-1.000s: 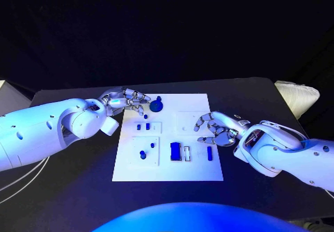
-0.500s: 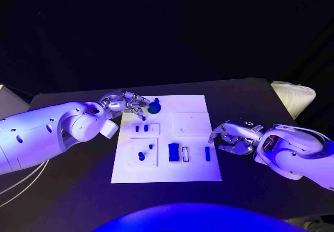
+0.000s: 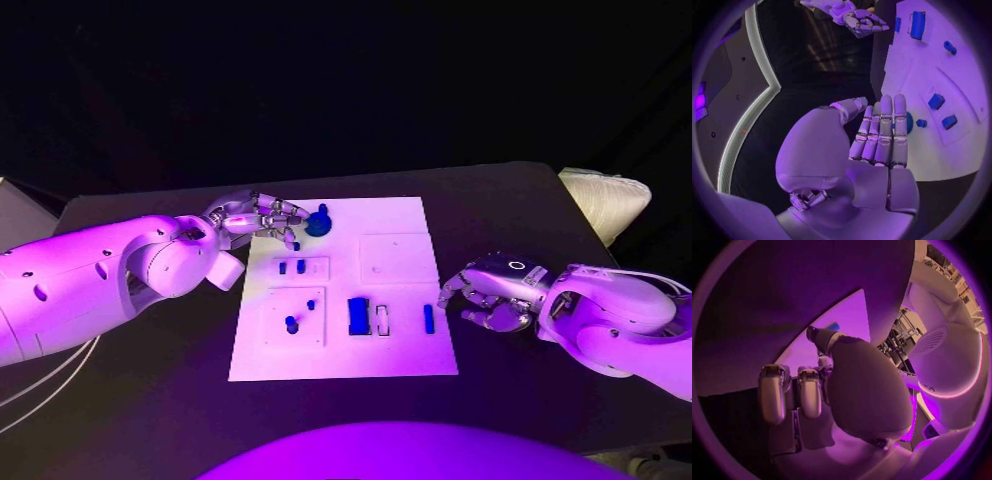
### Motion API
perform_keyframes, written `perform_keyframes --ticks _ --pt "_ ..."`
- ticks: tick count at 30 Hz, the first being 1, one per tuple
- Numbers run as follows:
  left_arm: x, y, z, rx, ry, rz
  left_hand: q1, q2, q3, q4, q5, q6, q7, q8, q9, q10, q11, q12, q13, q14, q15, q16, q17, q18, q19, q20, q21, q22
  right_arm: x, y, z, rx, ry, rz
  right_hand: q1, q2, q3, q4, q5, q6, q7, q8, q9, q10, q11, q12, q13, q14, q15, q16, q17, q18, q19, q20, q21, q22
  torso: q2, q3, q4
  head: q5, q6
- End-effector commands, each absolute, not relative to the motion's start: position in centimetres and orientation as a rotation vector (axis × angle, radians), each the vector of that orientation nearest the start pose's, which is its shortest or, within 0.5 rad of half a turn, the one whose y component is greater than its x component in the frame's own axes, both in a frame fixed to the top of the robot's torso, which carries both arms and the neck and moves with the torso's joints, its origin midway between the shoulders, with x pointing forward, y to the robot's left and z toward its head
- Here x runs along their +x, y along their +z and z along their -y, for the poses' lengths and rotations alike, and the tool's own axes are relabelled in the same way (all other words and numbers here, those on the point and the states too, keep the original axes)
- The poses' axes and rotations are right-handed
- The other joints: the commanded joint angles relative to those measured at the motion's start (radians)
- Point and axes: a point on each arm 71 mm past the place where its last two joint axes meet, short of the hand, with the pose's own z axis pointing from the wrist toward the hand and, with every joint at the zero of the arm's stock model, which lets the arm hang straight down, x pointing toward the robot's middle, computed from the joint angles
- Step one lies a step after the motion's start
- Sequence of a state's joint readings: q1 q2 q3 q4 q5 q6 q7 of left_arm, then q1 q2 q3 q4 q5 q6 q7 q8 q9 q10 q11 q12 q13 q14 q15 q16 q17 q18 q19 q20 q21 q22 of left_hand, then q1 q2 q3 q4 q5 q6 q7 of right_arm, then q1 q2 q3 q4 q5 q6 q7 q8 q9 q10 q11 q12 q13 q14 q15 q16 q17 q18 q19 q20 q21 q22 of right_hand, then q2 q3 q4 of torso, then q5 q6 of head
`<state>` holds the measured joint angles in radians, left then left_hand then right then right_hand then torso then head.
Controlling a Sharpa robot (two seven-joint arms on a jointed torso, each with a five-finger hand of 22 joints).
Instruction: Assemble the parts on the task board
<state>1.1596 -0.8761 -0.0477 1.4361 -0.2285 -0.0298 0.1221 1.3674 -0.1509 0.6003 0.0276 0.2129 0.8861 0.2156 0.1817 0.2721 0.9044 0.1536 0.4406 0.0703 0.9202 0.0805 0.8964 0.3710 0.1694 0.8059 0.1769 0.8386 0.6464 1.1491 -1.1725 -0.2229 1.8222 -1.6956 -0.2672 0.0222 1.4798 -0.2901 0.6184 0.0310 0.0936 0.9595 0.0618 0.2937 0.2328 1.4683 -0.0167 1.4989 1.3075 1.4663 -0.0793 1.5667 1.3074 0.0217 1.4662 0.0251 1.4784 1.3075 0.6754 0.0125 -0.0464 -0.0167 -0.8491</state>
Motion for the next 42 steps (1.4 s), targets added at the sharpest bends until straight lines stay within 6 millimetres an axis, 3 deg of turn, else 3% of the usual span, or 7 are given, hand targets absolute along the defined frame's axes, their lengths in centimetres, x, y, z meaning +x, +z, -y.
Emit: perform_keyframes --ticks 1,11,15,17,20,26,42 --pt "48.4 -22.2 -23.3 -0.982 -1.437 -1.877 -0.005 0.003 0.006 0.001 0.003 -0.005 0.000 -0.006 -0.001 -0.008 0.001 0.006 0.000 -0.001 0.004 -0.006 0.001 0.013 -0.003 0.001 0.005 0.001 36.8 -23.9 25.2 -0.519 0.650 -1.780 -0.064 0.000 -0.038 0.019 -0.019 0.022 0.012 -0.002 0.009 0.044 0.003 0.015 0.202 0.105 -0.004 0.004 0.263 -0.009 0.086 -0.002 0.029 0.246 0.000 -0.0020 0.0012 -0.001 -0.002" --pt "48.3 -22.2 -23.3 -0.982 -1.438 -1.878 -0.005 0.003 0.006 0.001 0.003 -0.005 0.000 -0.006 -0.001 -0.008 0.001 0.006 0.000 -0.001 0.004 -0.006 0.001 0.013 -0.003 0.001 0.005 0.001 36.9 -24.2 25.1 -0.363 0.649 -1.763 -0.138 0.014 -0.140 0.086 -0.032 0.067 0.020 -0.006 0.028 0.071 0.025 0.039 0.228 0.105 0.016 0.004 0.263 -0.019 0.101 0.014 0.078 0.259 0.000 -0.0029 0.0005 -0.003 -0.004" --pt "48.3 -22.2 -23.3 -0.982 -1.438 -1.878 -0.005 0.003 0.006 0.001 0.003 -0.005 0.000 -0.006 -0.001 -0.008 0.001 0.006 0.000 -0.001 0.004 -0.006 0.001 0.013 -0.003 0.001 0.005 0.001 37.0 -24.4 25.2 -0.286 0.602 -1.780 -0.214 0.028 -0.233 0.184 -0.027 0.107 0.016 0.001 0.040 0.085 0.022 0.053 0.243 0.105 0.021 0.004 0.263 -0.022 0.105 0.021 0.092 0.263 0.000 -0.0032 0.0020 -0.005 -0.005" --pt "48.3 -22.2 -23.3 -0.983 -1.437 -1.878 -0.005 0.003 0.006 0.001 0.003 -0.005 0.000 -0.006 -0.001 -0.008 0.001 0.006 0.000 -0.001 0.004 -0.006 0.001 0.013 -0.003 0.001 0.005 0.001 37.0 -24.6 25.3 -0.248 0.580 -1.797 -0.197 0.053 -0.342 0.259 0.007 0.126 0.007 0.005 0.050 0.091 0.012 0.059 0.250 0.105 0.012 0.004 0.263 -0.022 0.105 0.018 0.092 0.263 0.000 -0.0034 0.0023 -0.005 -0.005" --pt "48.3 -22.2 -23.4 -0.983 -1.437 -1.878 -0.005 0.003 0.006 0.001 0.003 -0.005 0.000 -0.006 -0.001 -0.008 0.001 0.006 0.000 -0.001 0.004 -0.006 0.001 0.013 -0.003 0.001 0.005 0.001 37.1 -24.9 25.5 -0.170 0.545 -1.836 -0.223 0.095 -0.464 0.264 0.058 0.140 0.004 0.005 0.059 0.095 0.012 0.064 0.255 0.105 0.012 0.004 0.263 -0.022 0.105 0.014 0.092 0.263 -0.001 -0.0032 0.0021 -0.008 -0.007" --pt "48.3 -22.2 -23.4 -0.984 -1.434 -1.878 -0.005 0.003 0.006 0.001 0.003 -0.005 0.000 -0.006 -0.001 -0.008 0.001 0.006 0.000 -0.001 0.004 -0.006 0.001 0.013 -0.003 0.001 0.005 0.001 36.9 -25.6 25.6 -0.016 0.480 -1.917 -0.257 0.143 -0.568 0.263 0.172 0.153 0.000 0.005 0.071 0.099 0.008 0.068 0.260 0.105 0.008 0.004 0.263 -0.022 0.105 0.010 0.092 0.263 -0.001 -0.0024 0.0028 -0.010 -0.009" --pt "48.3 -22.2 -23.4 -0.985 -1.434 -1.880 -0.005 0.003 0.007 0.001 0.003 -0.005 0.000 -0.006 -0.001 -0.009 0.001 0.007 0.000 -0.001 0.005 -0.006 0.001 0.013 -0.003 0.001 0.007 0.002 36.4 -27.0 24.0 0.159 0.433 -1.981 -0.280 0.164 -0.604 0.263 0.190 0.157 -0.001 0.006 0.077 0.100 0.006 0.068 0.260 0.105 0.007 0.004 0.263 -0.022 0.105 0.009 0.092 0.263 -0.001 -0.0031 0.0058 -0.012 -0.016"
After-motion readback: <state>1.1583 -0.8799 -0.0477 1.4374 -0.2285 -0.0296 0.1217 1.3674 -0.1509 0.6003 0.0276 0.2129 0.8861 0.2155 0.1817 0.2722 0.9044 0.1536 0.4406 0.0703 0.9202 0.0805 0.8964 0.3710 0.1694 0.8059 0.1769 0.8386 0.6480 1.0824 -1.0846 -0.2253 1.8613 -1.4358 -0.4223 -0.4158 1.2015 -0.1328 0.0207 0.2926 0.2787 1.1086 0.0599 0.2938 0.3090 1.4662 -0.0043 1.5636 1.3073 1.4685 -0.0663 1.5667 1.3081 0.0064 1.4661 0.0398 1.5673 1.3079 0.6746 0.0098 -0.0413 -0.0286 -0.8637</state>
